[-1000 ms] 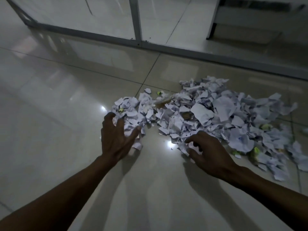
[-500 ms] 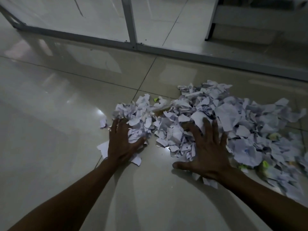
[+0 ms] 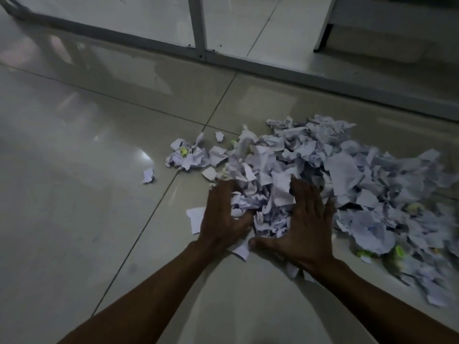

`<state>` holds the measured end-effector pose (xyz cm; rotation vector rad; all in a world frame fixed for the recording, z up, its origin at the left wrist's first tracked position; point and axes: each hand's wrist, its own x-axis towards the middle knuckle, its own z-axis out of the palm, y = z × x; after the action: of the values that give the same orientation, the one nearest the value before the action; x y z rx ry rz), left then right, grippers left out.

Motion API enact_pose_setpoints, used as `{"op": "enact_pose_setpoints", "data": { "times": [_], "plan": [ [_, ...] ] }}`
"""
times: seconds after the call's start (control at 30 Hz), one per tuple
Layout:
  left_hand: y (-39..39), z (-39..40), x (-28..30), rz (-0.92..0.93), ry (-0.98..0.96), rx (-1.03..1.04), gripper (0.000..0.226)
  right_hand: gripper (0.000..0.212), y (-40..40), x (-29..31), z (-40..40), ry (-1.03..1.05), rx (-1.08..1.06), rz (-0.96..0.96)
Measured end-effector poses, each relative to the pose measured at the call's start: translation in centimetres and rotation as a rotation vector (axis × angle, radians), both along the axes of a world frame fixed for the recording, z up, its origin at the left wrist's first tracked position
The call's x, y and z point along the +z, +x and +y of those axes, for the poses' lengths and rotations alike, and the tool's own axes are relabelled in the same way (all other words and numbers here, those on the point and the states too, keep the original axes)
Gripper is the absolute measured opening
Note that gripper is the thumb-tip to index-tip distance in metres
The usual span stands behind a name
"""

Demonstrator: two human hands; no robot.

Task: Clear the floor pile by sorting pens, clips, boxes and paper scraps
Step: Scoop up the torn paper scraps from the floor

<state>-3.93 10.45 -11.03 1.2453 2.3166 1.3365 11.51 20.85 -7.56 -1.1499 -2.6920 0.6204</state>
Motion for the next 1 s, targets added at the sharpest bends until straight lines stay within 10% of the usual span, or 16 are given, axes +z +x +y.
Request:
{"op": "enact_pose_setpoints", "data": {
  "times": [0.4, 0.73, 1.0],
  "plan": [
    [4.8, 3.7, 3.1, -0.088, 0.260, -0.231, 0.039, 0.101, 0.7, -1.5, 0.9, 0.061, 0.039, 0.189],
    [5.2, 2.8, 0.5, -0.296, 0.209, -0.036, 0.038, 0.093, 1.3, -2.4, 1.7, 0.126, 0.083, 0.140],
    [4.2, 2.2, 2.0, -0.232, 0.305, 0.170, 0.017, 0.047, 0.7, -2.4, 1.7, 0.248, 0.027, 0.151]
  ]
}}
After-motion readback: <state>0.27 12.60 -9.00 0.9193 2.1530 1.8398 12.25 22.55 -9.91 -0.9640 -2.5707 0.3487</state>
